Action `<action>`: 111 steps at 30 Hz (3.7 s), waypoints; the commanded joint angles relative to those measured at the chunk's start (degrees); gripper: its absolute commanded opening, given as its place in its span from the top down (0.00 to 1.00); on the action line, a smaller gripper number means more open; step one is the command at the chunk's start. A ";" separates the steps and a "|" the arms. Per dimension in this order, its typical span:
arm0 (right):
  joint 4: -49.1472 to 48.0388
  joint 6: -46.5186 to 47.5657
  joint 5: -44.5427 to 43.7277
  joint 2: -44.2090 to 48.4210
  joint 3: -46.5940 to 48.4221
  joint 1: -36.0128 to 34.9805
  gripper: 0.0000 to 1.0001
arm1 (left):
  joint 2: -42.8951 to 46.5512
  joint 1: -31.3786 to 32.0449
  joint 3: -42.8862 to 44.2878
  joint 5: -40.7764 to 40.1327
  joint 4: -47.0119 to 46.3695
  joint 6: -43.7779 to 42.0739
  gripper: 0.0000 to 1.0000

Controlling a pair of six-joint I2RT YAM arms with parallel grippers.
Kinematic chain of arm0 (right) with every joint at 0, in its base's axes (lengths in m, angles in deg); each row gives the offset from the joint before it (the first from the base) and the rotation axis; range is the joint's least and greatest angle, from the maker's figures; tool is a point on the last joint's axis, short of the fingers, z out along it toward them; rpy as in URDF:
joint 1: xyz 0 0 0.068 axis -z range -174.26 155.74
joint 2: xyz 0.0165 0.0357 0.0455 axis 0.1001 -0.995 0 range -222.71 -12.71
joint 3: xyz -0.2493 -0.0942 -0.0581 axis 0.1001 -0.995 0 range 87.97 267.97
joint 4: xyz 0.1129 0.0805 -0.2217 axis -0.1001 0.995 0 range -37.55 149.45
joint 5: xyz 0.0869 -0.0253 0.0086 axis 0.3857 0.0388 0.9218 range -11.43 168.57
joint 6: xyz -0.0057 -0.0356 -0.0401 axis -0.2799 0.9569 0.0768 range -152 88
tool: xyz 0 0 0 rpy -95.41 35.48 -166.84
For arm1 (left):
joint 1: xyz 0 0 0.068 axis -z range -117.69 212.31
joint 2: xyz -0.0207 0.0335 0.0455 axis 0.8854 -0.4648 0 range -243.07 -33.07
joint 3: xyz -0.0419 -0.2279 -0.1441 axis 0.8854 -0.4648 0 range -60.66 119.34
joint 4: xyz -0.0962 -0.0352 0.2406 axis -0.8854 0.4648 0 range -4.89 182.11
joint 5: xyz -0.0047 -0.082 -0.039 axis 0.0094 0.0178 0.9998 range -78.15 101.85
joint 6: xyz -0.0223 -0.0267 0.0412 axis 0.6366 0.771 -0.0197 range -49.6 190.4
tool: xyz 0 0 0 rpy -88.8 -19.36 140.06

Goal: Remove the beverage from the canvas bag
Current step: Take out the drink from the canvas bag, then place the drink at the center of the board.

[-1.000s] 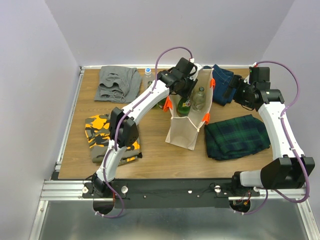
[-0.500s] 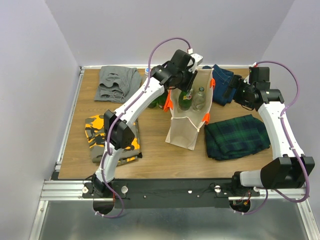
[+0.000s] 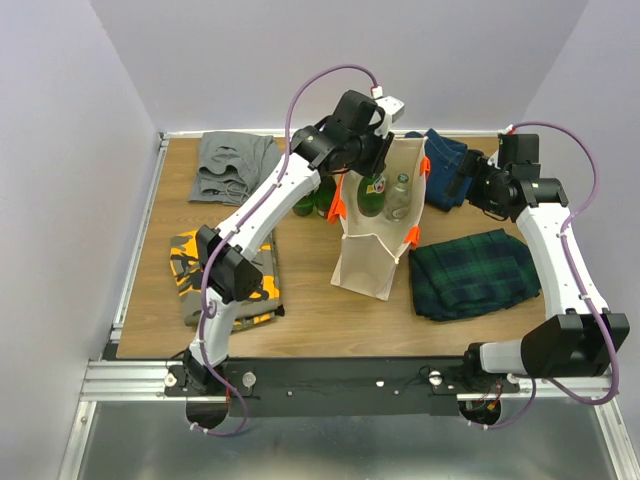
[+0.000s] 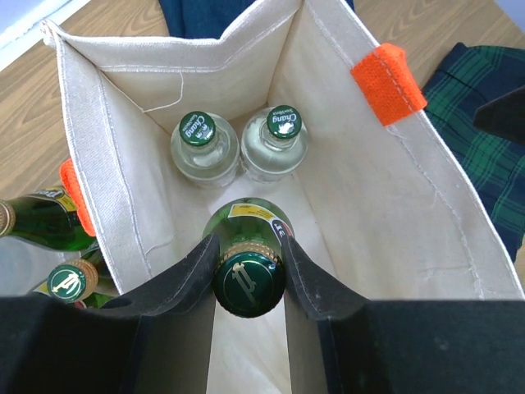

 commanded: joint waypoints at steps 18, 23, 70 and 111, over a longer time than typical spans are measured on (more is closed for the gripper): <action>-0.08 0.32 0.29 -0.29 0.68 0.05 0.00 | 12.60 0.08 1.39 2.96 -10.80 0.73 1.00; -0.08 0.23 0.46 -0.11 0.51 0.05 0.00 | 13.65 0.08 1.48 3.75 -11.68 0.99 1.00; 0.80 -0.47 2.13 0.68 0.77 0.05 0.00 | 25.95 -0.10 -5.29 -12.33 -14.58 -4.37 1.00; 1.24 -0.21 3.19 -1.78 1.74 0.05 0.00 | 37.39 -8.63 -41.76 -11.10 -34.44 2.31 1.00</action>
